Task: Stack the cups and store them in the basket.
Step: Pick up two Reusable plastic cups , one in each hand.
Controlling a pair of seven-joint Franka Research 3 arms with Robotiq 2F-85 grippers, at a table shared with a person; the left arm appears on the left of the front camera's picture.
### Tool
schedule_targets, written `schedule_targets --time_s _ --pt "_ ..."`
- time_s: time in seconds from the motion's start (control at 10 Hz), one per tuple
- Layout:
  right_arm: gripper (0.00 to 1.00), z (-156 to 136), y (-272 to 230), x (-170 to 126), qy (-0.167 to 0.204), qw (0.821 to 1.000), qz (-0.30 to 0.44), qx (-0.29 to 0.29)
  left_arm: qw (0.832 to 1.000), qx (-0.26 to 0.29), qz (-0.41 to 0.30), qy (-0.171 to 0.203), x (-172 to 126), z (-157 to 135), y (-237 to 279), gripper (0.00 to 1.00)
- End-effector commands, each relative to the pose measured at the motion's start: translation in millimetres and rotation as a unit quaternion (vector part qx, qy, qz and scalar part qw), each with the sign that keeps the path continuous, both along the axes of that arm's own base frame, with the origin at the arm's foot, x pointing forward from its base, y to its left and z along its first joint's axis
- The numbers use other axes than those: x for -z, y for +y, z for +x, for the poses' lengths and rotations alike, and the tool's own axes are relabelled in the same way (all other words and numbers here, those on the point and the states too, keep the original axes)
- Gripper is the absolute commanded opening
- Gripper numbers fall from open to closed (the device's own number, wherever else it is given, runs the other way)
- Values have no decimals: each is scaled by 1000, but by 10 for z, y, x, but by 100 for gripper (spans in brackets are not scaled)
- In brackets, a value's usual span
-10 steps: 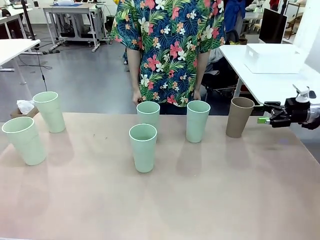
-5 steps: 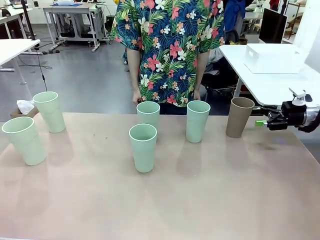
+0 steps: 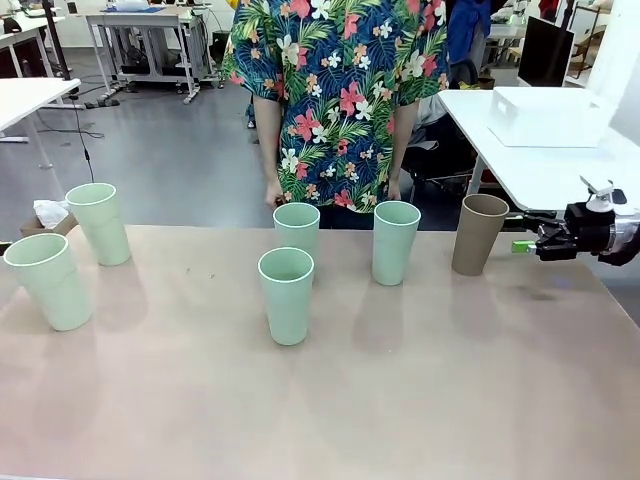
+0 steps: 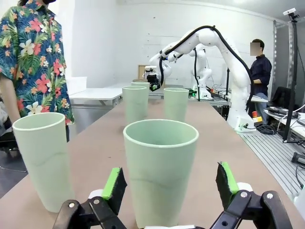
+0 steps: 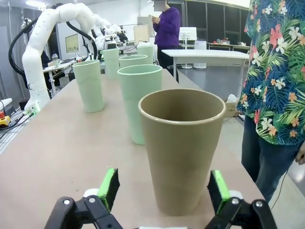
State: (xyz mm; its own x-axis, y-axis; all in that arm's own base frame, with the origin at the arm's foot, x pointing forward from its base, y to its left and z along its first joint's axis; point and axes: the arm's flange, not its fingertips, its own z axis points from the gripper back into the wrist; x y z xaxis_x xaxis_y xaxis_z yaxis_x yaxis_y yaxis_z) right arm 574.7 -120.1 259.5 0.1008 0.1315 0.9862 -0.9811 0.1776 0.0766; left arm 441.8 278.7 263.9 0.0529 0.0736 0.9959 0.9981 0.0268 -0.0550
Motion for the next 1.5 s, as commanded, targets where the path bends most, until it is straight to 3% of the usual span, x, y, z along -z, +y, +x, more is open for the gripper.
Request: schedule_targets --time_s 0.0,0.3,0.4,0.5,1.0,1.4 --pt "100 11 20 -22 6 1000 9 8 1000 16 6 6 -21 103 -29 100" --pt "100 29 26 -1 4 1000 3 8 999 12 29 3 84 155 -22 100" --pt "100 -2 0 11 1 1000 0 0 999 -36 21 -3 106 193 -59 100" --pt "100 -2 0 11 1 1000 0 0 1000 18 20 4 67 167 -51 100" --pt "100 83 102 97 7 1000 12 26 998 -29 49 -7 220 267 -79 100" --pt "100 115 172 196 -3 999 34 32 998 -33 45 -13 355 302 -132 100"
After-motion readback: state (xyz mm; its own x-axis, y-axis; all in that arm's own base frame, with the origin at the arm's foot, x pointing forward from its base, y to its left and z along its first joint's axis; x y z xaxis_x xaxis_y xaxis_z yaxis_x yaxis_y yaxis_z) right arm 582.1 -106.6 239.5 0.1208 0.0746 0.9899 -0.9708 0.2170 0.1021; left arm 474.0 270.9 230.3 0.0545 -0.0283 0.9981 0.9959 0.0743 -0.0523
